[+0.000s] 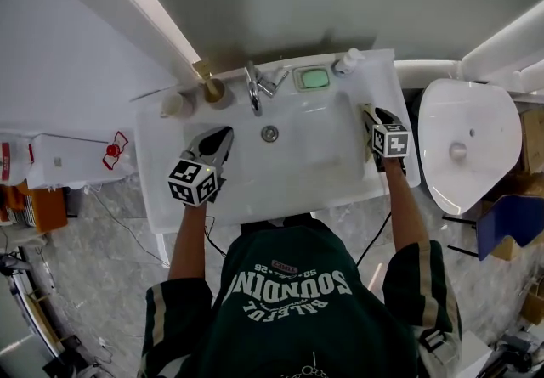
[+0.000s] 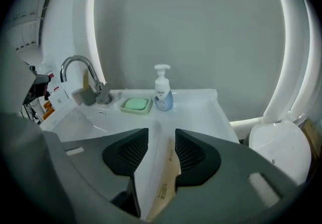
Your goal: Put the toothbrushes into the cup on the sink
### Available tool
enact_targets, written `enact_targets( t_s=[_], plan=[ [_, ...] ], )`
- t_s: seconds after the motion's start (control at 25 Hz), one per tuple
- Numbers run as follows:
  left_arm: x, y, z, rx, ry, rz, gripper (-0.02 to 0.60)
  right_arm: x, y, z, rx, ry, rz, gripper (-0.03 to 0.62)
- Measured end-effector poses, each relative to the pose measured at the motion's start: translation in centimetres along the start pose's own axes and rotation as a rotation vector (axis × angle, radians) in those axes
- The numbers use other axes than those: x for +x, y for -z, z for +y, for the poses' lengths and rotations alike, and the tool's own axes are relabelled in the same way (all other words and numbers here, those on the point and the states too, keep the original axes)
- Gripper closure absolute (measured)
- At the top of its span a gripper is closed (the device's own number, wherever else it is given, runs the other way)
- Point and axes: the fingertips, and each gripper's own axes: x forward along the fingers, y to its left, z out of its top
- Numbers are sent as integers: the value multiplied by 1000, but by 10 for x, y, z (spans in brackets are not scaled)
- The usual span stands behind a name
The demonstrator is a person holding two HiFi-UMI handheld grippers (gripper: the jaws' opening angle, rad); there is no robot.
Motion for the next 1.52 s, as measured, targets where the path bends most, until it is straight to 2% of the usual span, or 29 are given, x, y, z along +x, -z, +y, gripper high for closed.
enact_targets(
  t_s=[0.16,0.52,0.72,0.84,0.96,1.16,1.52],
  plan=[
    [-5,6,1,-9,-27,8,531,22,32,-18,41,24,105,450],
    [-25,19,8,-40,-90,12,531,46,80,-37,88,67,250,451],
    [-36,26,13,-59,-116,8,531,51,89,-37,160,58,295,458],
    [-39,28,14,-63,-119,6,531,49,85,-36,167,59,300,504],
    [-41,30,15,-65,-116,8,531,44,78,-35,168,65,272,555],
    [-38,28,14,-59,-96,5,531,33,55,-30,168,59,186,557],
    [-40,27,16,-55,-71,-12,531,-20,-45,-1,86,56,-127,557]
  ],
)
